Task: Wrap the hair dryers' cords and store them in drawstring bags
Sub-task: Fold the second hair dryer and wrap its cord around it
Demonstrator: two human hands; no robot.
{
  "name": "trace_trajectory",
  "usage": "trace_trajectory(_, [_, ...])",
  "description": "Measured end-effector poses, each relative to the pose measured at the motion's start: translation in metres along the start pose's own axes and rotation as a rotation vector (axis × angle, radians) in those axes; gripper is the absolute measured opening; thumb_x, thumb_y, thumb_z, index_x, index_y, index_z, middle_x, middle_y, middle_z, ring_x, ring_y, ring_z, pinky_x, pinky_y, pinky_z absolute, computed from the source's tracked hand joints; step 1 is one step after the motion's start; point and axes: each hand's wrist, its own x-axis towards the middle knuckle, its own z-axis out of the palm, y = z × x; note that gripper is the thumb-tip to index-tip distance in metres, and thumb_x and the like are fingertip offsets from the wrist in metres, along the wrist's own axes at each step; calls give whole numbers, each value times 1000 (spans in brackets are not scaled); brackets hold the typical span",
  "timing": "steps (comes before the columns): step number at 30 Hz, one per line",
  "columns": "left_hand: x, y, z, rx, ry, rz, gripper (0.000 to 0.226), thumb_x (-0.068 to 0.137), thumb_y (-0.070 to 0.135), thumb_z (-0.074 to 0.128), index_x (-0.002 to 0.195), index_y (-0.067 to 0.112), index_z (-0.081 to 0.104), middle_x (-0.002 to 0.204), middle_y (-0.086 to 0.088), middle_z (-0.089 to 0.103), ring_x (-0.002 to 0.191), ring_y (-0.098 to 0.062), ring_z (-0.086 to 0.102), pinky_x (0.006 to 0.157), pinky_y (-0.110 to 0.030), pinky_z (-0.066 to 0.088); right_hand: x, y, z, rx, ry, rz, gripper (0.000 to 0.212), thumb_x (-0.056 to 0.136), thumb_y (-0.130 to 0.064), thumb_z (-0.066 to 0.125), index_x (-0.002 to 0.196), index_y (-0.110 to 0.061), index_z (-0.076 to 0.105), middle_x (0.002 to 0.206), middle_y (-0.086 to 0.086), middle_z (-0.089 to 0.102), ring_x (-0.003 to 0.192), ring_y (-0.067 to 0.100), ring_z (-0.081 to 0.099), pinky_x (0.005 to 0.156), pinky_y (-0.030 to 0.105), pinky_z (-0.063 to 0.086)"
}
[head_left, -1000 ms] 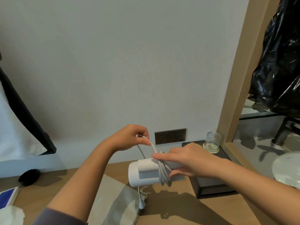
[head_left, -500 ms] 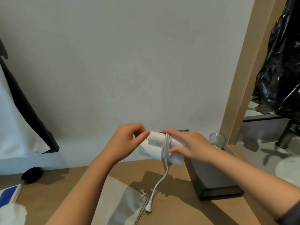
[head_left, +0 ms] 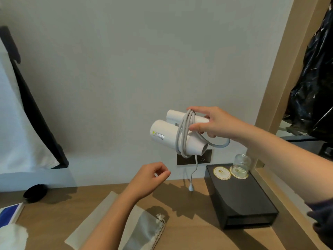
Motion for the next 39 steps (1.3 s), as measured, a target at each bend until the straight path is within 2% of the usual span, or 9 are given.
trace_trajectory(2, [10,2,8,-43,-8,-8,9,91,31,57,93,29,66,92,14,67,87,1,61,81,-23,51,-2,-11,-5,32,-8,14,59,85,-30,73,139,-37,50,75,-2,61,44,2,46,49,19,41])
trace_trajectory(6, [27,14,27,-114,-52,-43,36,93,32,56,128,28,52,128,9,58,119,-4,53,102,-28,44,-8,-30,-15,62,-6,43,59,85,-31,72,139,-39,49,76,3,63,51,12,43,47,24,36])
trace_trajectory(10, [36,31,39,-201,-84,-28,57,94,34,55,145,27,30,149,3,41,136,-14,39,106,-28,32,-13,-42,-23,101,1,51,56,87,-30,70,139,-39,49,77,5,62,50,11,42,43,21,33])
trace_trajectory(14, [40,44,45,-275,-80,-2,48,98,29,48,142,24,27,131,-5,57,114,-15,57,99,-30,43,-16,-42,-29,117,11,71,58,87,-31,70,140,-38,48,77,6,62,51,11,43,43,21,33])
trace_trajectory(17, [38,45,49,-528,-125,-135,29,101,18,41,130,17,41,88,-6,62,69,-14,62,68,-25,55,-18,-35,-28,117,31,93,59,87,-31,70,141,-39,47,81,8,64,51,11,44,42,20,34])
trace_trajectory(20, [33,42,47,-598,-126,-267,23,102,16,34,105,13,57,64,2,43,46,-6,37,43,-18,31,-17,-23,-25,129,69,124,59,87,-31,71,140,-39,47,80,7,64,48,8,44,41,20,33])
trace_trajectory(33, [-5,37,14,-108,-52,-124,29,99,20,38,78,24,56,67,4,50,62,-11,45,61,-24,39,-10,36,-1,-18,117,156,62,85,-32,73,140,-38,46,92,2,65,57,10,50,52,20,43])
trace_trajectory(35, [-7,46,8,-1,-69,-66,29,100,24,38,76,25,55,67,5,51,63,-13,46,62,-28,40,-9,40,5,-89,127,120,63,85,-35,72,142,-35,46,102,-5,64,69,8,56,65,22,43])
trace_trajectory(39, [-9,64,-6,278,-145,80,27,99,29,39,81,20,56,68,6,53,72,-19,54,68,-36,44,-10,45,21,-306,99,37,66,85,-43,70,144,-39,40,139,-8,56,123,21,54,92,34,45])
